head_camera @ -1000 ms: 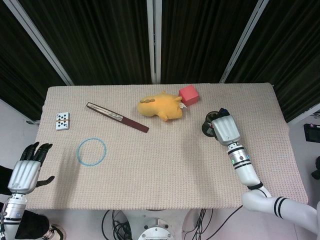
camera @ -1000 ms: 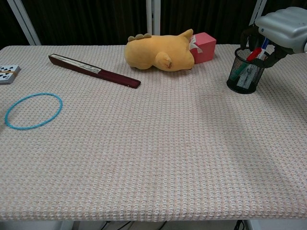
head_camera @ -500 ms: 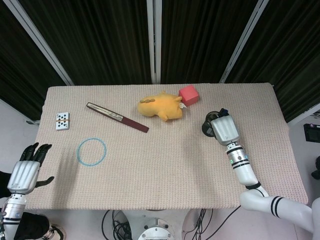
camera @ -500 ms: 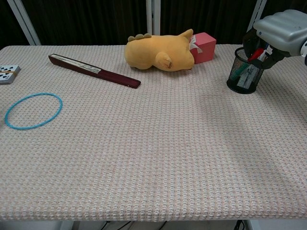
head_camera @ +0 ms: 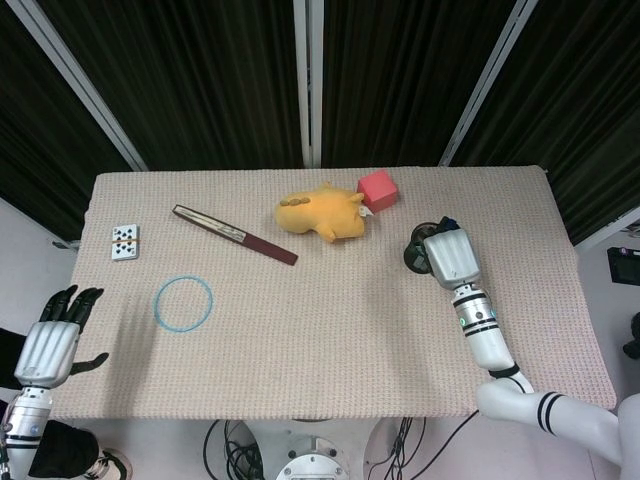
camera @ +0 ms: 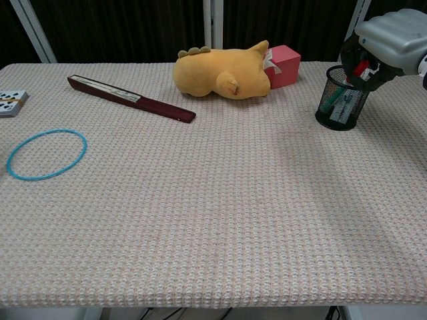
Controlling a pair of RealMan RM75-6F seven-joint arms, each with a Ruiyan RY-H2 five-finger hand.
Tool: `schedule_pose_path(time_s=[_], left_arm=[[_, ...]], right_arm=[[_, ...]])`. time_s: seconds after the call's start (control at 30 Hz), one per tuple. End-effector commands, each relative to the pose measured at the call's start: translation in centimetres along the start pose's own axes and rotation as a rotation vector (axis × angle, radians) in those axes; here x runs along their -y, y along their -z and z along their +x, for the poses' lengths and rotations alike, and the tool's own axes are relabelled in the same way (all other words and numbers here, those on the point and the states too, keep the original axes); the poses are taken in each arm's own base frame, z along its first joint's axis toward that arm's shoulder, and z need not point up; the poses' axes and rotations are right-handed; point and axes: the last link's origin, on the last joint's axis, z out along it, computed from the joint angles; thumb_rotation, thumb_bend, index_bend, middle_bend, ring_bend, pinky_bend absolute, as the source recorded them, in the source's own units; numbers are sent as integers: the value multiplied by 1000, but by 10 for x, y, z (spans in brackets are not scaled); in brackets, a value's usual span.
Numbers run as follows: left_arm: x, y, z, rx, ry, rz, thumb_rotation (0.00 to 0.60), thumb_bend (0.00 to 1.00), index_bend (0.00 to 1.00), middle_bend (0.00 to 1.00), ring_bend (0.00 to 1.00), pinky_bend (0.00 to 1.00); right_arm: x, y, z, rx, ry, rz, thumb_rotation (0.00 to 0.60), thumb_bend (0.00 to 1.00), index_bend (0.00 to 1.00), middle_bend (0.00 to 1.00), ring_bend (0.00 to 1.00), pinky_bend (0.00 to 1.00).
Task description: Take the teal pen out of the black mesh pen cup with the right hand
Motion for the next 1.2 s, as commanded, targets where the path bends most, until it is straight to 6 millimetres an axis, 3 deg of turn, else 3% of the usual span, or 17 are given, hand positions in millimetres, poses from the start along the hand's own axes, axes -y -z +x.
schedule_pose_path(time_s=[0.03,0.37,0.63,0.8,0.97,1.2], left_arm=[[0,0,0,1,0,-1,600,105,101,85,0,94],[0,-1,0,0,8,1,600,106,101,85,0,94],[4,1,2,-9,22,8,600,106,102,85,0,94],[6,4,2,-18,30,15,600,106,101,85,0,94],[7,4,2,-19,29,19,600,105,102,85,0,94],[11,5,1,-20,16,34,600,106,101,85,0,94]], right_arm=[[-1,0,1,-11,-7,-5,600,450,711,567,561,555],[-6,7,27,-84,-35,-14,600,452,725,576,568,559],[-13,43,77,-214,-50,-5,600,452,742,591,580,569],[3,67,97,-246,-116,67,600,456,750,598,585,575],[31,81,89,-214,-133,177,600,458,751,598,585,575],[66,78,49,-87,-213,250,600,457,754,598,585,576]])
